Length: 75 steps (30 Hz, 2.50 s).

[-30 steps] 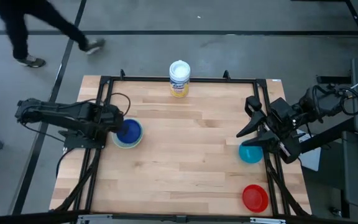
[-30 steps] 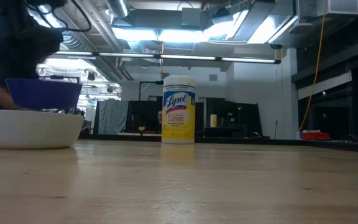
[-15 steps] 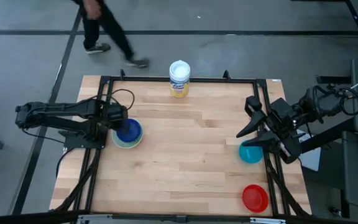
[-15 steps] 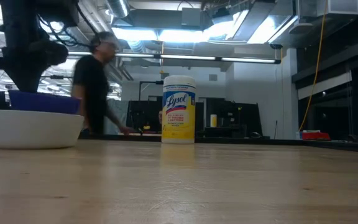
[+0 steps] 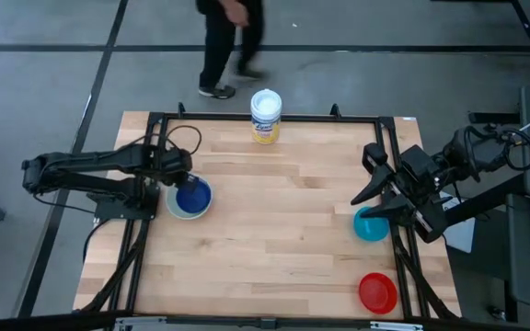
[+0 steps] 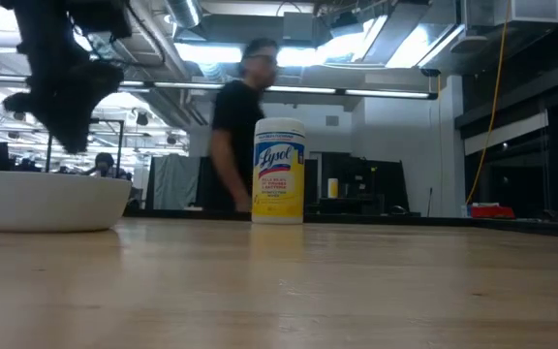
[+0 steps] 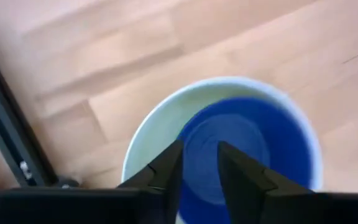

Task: Nest bowls inside each other
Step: Stack the blue bowl on top of the blue bowl, then stack the light blue bowl on top of the blue bowl

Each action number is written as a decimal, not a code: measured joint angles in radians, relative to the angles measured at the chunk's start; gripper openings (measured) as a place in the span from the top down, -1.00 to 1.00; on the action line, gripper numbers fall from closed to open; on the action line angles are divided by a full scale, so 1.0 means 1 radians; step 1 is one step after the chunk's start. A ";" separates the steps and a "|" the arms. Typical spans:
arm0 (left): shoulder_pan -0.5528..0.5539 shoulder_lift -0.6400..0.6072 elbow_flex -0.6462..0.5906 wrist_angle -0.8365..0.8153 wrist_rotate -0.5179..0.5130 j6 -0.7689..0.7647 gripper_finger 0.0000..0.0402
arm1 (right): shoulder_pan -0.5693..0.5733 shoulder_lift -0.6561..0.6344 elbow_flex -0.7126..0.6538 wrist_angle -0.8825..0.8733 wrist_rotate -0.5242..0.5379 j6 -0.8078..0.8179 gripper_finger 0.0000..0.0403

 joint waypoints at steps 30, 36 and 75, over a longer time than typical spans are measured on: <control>-0.193 0.268 0.435 0.957 0.207 0.890 0.52 | 0.166 0.012 -0.466 -0.703 -0.162 0.853 0.39; -0.193 0.151 0.488 0.873 0.137 0.989 0.56 | 0.304 -0.029 -0.741 -0.547 -0.185 1.090 0.39; -0.193 -0.003 0.487 0.904 0.034 0.792 0.59 | 0.116 -0.069 -1.083 -0.341 0.026 1.059 0.39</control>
